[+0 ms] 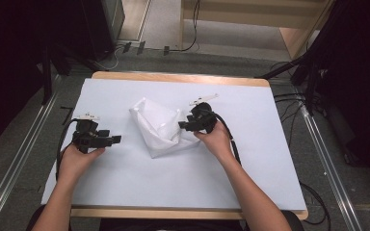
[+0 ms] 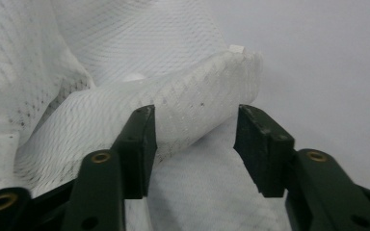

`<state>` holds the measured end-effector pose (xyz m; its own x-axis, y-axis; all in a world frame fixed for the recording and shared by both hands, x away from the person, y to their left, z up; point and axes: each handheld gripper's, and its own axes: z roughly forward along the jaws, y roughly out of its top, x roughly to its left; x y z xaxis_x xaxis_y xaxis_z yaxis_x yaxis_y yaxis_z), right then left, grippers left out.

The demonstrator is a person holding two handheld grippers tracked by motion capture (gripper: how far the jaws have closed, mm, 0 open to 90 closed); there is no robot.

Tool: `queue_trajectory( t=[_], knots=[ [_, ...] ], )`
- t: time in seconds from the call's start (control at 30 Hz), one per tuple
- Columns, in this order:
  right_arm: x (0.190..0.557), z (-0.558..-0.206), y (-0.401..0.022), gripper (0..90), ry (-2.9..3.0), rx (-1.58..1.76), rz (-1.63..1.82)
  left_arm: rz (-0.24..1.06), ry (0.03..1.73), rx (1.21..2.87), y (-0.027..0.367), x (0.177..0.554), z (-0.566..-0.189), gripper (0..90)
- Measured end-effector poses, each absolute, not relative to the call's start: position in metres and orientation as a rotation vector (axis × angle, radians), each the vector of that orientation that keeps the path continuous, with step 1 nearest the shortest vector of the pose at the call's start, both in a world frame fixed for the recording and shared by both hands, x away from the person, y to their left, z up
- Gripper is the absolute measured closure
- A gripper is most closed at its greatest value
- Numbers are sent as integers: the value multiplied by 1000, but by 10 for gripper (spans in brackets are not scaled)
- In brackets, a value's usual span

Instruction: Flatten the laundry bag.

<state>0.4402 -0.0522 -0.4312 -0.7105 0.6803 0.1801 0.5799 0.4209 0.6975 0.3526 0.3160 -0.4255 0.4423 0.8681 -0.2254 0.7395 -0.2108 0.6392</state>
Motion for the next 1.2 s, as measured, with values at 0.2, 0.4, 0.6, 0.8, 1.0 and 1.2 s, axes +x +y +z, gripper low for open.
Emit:
queue_trajectory(
  t=[0.2, 0.4, 0.6, 0.8, 1.0, 1.2],
  knots=[
    [454, -444, -38, 432, 2553, 1156, 1209, 237, 1344, 2005, 315, 352, -425, 372],
    [460, -458, -20, 468, 2578, 1152, 1155, 235, 1348, 1995, 318, 352, -425, 372],
    [463, -463, -22, 804, 2584, 1170, 1152, 238, 1349, 1993, 318, 353, -425, 372],
    [454, -443, -21, 900, 2591, 1126, 1225, 244, 1350, 1988, 318, 352, -425, 373],
    [434, -411, -9, 900, 2572, 1004, 1320, 257, 1347, 1971, 321, 350, -421, 377],
    [418, -394, 10, 900, 2595, 917, 1382, 284, 1354, 1930, 331, 347, -414, 388]
  ],
)
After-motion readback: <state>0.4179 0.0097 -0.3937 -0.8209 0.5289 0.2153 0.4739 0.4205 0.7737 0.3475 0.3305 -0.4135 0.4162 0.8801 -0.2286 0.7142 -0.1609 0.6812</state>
